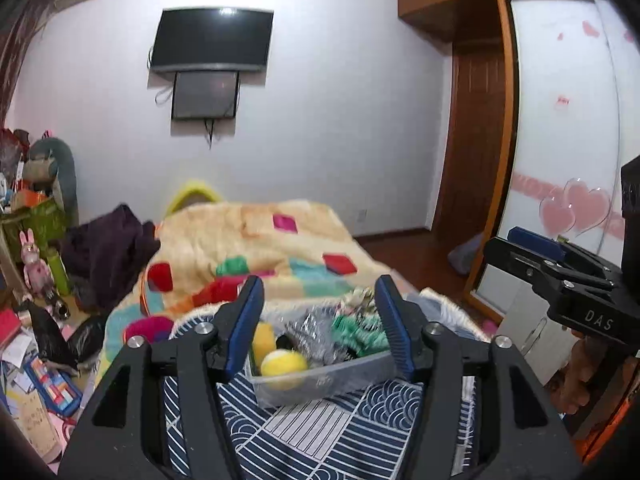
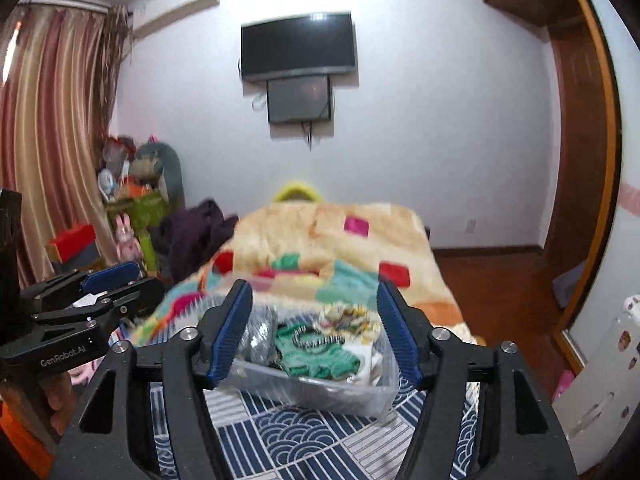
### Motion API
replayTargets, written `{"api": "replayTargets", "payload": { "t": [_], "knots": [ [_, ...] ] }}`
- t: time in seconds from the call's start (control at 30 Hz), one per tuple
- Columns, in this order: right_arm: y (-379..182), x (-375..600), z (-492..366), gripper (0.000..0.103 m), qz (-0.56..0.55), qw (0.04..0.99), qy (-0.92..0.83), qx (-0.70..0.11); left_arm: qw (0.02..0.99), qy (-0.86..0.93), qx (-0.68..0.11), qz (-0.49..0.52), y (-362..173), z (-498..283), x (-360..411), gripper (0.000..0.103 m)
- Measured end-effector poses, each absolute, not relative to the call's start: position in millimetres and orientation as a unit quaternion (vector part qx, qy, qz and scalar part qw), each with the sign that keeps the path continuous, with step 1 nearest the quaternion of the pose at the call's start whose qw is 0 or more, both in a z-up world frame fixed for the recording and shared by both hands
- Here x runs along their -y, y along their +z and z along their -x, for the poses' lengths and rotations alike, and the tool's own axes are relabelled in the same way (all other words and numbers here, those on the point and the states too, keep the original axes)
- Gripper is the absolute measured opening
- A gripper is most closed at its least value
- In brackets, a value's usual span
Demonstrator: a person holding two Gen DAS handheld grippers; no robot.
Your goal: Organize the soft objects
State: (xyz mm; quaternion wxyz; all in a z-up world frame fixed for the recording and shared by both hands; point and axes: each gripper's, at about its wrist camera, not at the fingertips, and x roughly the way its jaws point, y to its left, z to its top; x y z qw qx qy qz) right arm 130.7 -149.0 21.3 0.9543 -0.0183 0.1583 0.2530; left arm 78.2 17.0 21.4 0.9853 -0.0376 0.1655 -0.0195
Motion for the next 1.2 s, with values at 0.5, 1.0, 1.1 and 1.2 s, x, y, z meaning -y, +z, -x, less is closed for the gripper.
{"api": "replayTargets", "payload": {
  "t": [0.5, 1.0, 1.1, 1.2],
  "knots": [
    [42, 157, -92, 0.103, -0.003, 0.965, 0.249, -0.083, 0.994, -0.007, -0.101, 0.027, 55, -32, -12, 0.102],
    [33, 166, -85, 0.103, -0.008, 0.965, 0.245, -0.092, 0.994, -0.005, -0.109, 0.023, 47, -30, -9, 0.103],
    [33, 167, -85, 0.103, -0.009, 0.965, 0.245, -0.092, 0.994, -0.006, -0.109, 0.023, 47, -31, -8, 0.103],
    [32, 167, -84, 0.103, -0.010, 0.965, 0.244, -0.093, 0.994, -0.007, -0.111, 0.022, 46, -31, -8, 0.103]
  ]
}}
